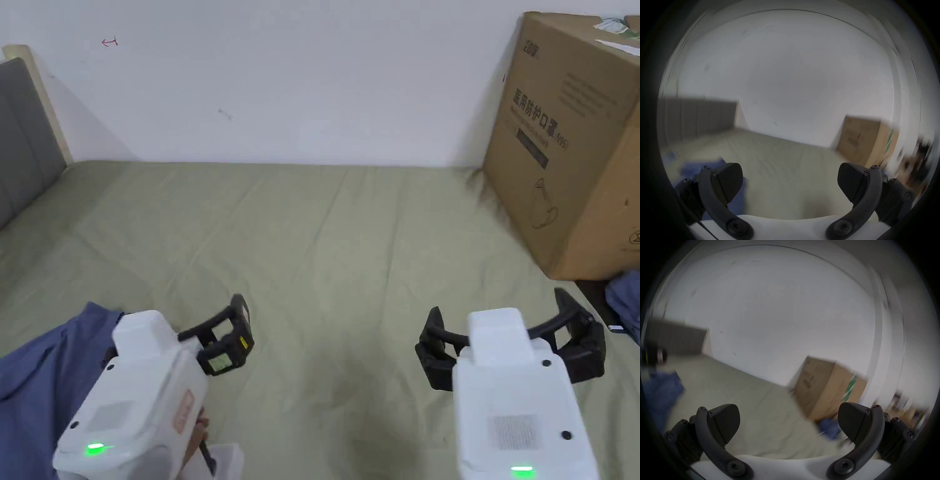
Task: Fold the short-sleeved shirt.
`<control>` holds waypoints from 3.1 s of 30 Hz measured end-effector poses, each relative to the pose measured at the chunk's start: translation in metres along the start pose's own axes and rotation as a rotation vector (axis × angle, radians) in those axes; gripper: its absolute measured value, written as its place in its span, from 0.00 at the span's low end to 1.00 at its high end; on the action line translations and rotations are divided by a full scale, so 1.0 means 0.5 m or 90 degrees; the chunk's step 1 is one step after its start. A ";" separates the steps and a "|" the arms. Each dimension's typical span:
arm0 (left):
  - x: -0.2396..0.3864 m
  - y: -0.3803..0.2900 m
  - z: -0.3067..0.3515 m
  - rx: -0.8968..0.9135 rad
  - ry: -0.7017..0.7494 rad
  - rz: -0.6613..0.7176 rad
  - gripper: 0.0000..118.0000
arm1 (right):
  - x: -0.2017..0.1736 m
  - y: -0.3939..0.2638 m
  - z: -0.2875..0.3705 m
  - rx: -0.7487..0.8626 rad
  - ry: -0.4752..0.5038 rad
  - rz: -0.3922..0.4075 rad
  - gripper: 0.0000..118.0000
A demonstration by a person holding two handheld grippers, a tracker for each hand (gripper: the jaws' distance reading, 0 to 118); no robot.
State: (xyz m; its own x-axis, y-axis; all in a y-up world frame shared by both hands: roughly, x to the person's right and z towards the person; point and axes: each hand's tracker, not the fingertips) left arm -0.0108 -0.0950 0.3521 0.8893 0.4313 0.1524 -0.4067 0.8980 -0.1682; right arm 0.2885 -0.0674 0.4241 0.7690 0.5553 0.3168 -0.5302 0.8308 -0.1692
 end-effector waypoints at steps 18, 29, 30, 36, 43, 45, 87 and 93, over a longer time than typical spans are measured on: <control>0.061 0.014 0.007 0.066 0.072 -0.254 1.00 | 0.085 -0.009 -0.008 -0.046 0.115 -0.328 1.00; 0.073 -0.017 0.001 0.042 0.068 -0.328 1.00 | 0.077 -0.034 -0.012 -0.084 0.128 -0.372 1.00; 0.074 -0.018 0.002 0.043 0.067 -0.328 1.00 | 0.077 -0.034 -0.012 -0.083 0.128 -0.373 1.00; 0.068 -0.016 0.001 0.042 0.072 -0.329 1.00 | 0.079 -0.031 -0.014 -0.084 0.126 -0.371 1.00; 0.066 -0.014 0.004 0.043 0.074 -0.329 1.00 | 0.078 -0.028 -0.012 -0.081 0.124 -0.367 1.00; 0.066 -0.015 0.004 0.046 0.076 -0.333 1.00 | 0.078 -0.028 -0.012 -0.081 0.125 -0.366 1.00; 0.027 0.004 -0.001 0.003 0.083 -0.275 0.00 | 0.069 -0.013 -0.040 -0.096 0.152 -0.330 0.00; -0.070 0.054 0.051 0.022 0.166 -0.270 0.00 | -0.021 0.050 -0.058 -0.060 0.233 -0.329 0.00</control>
State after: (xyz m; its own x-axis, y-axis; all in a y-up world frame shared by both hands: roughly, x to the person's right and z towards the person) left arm -0.0579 -0.0837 0.3669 0.9988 -0.0046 -0.0487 -0.0008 0.9939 -0.1107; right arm 0.2778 -0.0514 0.3896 0.9981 0.0445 0.0425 -0.0369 0.9854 -0.1660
